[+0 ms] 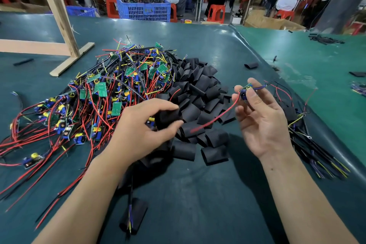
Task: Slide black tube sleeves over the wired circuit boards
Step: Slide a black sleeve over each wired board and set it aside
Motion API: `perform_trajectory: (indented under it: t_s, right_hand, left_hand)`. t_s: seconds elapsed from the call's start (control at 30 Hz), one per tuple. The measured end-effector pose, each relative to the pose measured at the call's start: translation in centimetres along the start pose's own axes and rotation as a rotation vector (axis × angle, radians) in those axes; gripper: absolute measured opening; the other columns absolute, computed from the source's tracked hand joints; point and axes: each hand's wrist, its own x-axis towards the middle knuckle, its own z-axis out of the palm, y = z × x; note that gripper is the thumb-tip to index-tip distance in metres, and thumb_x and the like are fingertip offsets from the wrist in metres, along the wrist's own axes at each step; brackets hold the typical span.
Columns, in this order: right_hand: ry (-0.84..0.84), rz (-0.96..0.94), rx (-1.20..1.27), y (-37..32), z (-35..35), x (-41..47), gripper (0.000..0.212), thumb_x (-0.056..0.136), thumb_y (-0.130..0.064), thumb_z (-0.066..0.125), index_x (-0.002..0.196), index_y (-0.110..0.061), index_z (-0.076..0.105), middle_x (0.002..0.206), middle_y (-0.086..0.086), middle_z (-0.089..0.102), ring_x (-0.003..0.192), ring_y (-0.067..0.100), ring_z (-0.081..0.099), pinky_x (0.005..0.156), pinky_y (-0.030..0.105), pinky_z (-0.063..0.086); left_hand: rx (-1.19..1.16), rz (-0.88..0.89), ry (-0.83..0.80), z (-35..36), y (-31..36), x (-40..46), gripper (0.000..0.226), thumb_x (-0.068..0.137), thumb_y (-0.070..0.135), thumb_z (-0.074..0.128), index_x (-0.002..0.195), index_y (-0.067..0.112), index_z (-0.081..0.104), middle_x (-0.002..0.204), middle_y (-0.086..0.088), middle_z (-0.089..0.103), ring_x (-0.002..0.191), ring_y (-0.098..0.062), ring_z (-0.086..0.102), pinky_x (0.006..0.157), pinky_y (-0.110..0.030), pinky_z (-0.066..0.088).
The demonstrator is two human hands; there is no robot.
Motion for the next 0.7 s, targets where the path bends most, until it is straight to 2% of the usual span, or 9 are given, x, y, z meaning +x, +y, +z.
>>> perform_trajectory:
  t_s: [0.1,0.27,0.37,0.43,0.53,0.63,0.7]
  right_hand:
    - [-0.029,0.025,-0.071,0.1,0.1,-0.2,0.038,0.079,-0.015,0.067,0.116,-0.02,0.065,0.097,0.011,0.075,0.07,0.017,0.072,0.052,0.018,0.051]
    - [-0.019,-0.01,-0.028,0.5,0.5,-0.2,0.038,0.079,-0.009,0.067,0.117,-0.015,0.064,0.091,0.016,0.075,0.074,0.025,0.073,0.061,0.021,0.056]
    - [0.003,-0.024,-0.011,0.5,0.4,-0.1,0.034,0.085,-0.003,0.064,0.117,-0.014,0.064,0.091,0.015,0.074,0.075,0.025,0.073,0.063,0.022,0.057]
    - [0.011,-0.03,-0.025,0.6,0.3,-0.1,0.032,0.089,0.0,0.062,0.117,-0.015,0.064,0.091,0.015,0.074,0.074,0.025,0.073,0.063,0.023,0.057]
    - [0.006,-0.036,-0.061,0.9,0.4,-0.1,0.03,0.09,0.001,0.061,0.116,-0.014,0.063,0.088,0.014,0.074,0.072,0.025,0.072,0.062,0.023,0.057]
    - [-0.003,-0.04,-0.097,1.0,0.4,-0.1,0.03,0.091,0.001,0.061,0.117,-0.015,0.062,0.087,0.013,0.074,0.071,0.025,0.072,0.061,0.024,0.057]
    - [-0.004,-0.04,-0.122,1.0,0.3,-0.1,0.03,0.091,0.0,0.061,0.117,-0.015,0.062,0.087,0.013,0.074,0.071,0.025,0.071,0.06,0.024,0.056]
  left_hand:
    - [-0.002,-0.021,0.1,-0.2,0.1,0.1,0.022,0.08,0.016,0.075,0.101,0.01,0.073,0.098,0.011,0.068,0.094,0.002,0.064,0.085,-0.013,0.046]
    - [-0.082,-0.109,-0.004,0.6,0.4,-0.4,0.029,0.087,0.028,0.067,0.115,0.025,0.064,0.09,0.012,0.07,0.078,-0.001,0.067,0.075,-0.02,0.052]
    - [-0.034,-0.043,-0.041,0.7,0.0,-0.3,0.025,0.09,0.02,0.067,0.114,0.017,0.068,0.101,0.01,0.068,0.093,-0.001,0.065,0.085,-0.018,0.05]
    - [0.061,-0.022,-0.1,0.7,-0.6,-0.3,0.021,0.092,0.012,0.066,0.113,0.011,0.071,0.103,0.007,0.069,0.098,-0.006,0.064,0.089,-0.024,0.05]
    - [0.135,-0.086,-0.23,0.9,-1.0,-0.5,0.033,0.093,0.005,0.062,0.126,0.013,0.065,0.108,0.003,0.067,0.102,-0.014,0.063,0.091,-0.029,0.049]
    - [0.16,-0.082,-0.334,0.8,-1.2,-0.6,0.028,0.091,0.008,0.065,0.118,0.012,0.071,0.11,0.004,0.065,0.107,-0.016,0.059,0.097,-0.028,0.044]
    - [0.184,-0.073,-0.421,0.4,-1.5,-0.7,0.028,0.087,0.011,0.07,0.114,0.015,0.073,0.113,0.007,0.063,0.112,-0.013,0.054,0.102,-0.022,0.038]
